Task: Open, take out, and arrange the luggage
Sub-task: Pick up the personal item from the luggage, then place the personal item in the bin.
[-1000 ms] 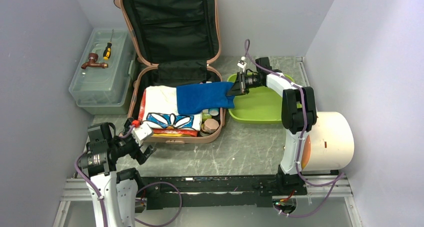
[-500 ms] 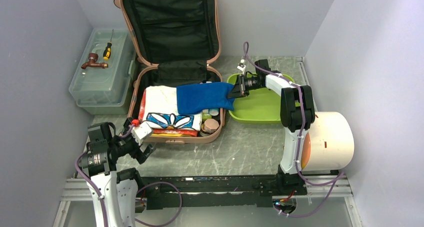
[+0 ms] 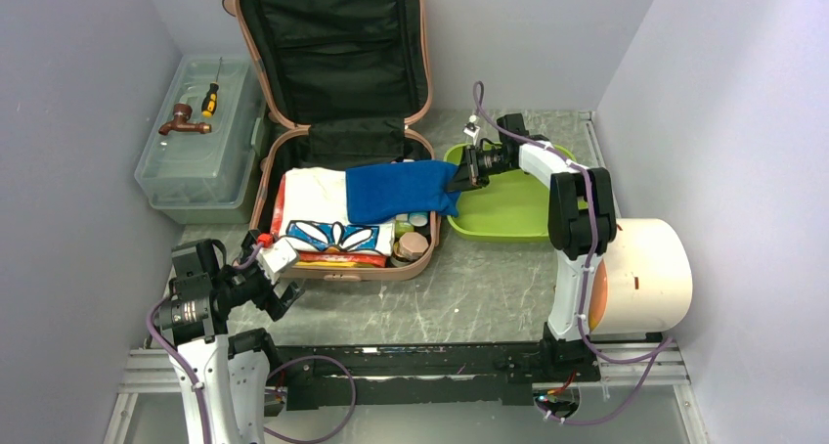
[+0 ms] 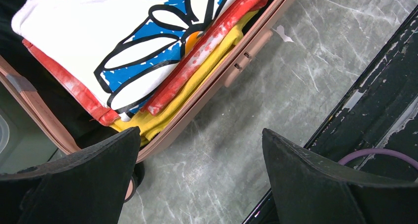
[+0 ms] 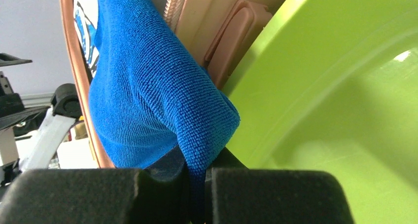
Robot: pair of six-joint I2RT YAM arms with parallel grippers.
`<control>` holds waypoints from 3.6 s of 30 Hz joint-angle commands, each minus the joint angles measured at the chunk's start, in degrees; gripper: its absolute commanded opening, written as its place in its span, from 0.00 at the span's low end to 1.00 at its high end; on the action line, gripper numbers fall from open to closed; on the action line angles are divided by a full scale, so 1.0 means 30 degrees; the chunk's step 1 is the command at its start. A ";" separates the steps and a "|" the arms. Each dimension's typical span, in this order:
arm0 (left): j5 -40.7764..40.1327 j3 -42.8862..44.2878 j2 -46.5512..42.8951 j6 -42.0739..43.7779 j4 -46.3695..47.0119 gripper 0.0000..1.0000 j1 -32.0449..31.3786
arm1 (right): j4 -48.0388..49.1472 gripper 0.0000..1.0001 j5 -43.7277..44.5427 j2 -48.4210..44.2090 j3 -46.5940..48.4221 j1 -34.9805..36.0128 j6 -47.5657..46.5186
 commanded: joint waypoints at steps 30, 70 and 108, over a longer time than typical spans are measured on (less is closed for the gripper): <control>0.0504 0.0010 -0.0490 0.0124 -0.0028 0.99 0.0102 | -0.3634 0.00 1.1921 -0.4377 0.0664 -0.1156 -0.6498; 0.0460 0.0014 -0.0533 0.0054 0.0032 0.99 0.0114 | -0.3971 0.00 1.0578 -0.3826 0.0961 -0.2222 -0.6589; 0.0210 -0.0070 -0.0555 -0.0364 0.0395 0.99 0.0114 | -0.3793 0.00 0.9585 -0.3247 0.1104 -0.3394 -0.6002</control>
